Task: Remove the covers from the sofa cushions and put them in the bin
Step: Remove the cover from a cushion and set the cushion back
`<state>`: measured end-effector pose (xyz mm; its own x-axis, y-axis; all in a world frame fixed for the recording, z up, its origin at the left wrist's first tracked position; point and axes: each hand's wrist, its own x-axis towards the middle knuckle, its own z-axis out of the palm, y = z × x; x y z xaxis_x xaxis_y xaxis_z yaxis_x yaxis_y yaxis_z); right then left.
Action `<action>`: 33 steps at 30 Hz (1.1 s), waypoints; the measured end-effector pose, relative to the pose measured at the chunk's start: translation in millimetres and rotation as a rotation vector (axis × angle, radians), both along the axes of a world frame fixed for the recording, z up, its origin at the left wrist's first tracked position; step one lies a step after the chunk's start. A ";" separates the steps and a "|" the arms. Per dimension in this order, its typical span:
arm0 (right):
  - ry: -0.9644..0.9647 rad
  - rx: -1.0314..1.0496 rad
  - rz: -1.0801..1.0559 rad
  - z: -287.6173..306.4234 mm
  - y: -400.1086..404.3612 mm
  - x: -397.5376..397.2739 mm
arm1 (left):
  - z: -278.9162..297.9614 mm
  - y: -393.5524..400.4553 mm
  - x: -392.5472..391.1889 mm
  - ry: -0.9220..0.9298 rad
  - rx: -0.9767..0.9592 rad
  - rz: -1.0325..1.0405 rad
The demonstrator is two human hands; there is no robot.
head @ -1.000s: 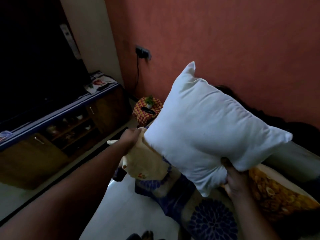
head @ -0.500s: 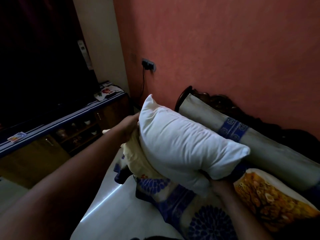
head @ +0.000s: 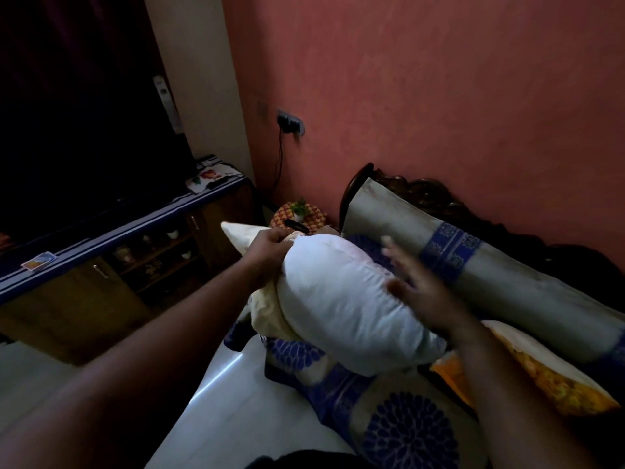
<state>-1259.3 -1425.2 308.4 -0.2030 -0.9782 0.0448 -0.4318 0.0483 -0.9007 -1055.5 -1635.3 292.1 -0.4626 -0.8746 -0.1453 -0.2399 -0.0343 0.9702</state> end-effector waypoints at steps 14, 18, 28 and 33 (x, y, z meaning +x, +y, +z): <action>0.852 0.196 -0.081 -70.3 -75.7 93.4 | 14.6 26.8 -30.7 -0.752 -0.774 -0.325; 0.977 0.330 -0.053 -71.3 -92.5 81.1 | 7.2 39.8 -37.3 -0.772 -0.844 -0.396; 0.138 0.125 -0.395 -57.2 -114.6 57.0 | -7.3 14.0 -31.7 -0.563 -1.111 -0.184; -0.028 0.002 -0.404 -56.5 -112.0 42.2 | -6.3 -7.6 -34.0 -0.538 -1.093 -0.250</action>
<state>-1217.1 -1537.2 251.9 -0.5726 -0.8193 0.0316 -0.3527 0.2114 -0.9116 -1089.5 -1642.9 285.8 -0.7416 -0.5527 0.3803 -0.4993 0.8333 0.2374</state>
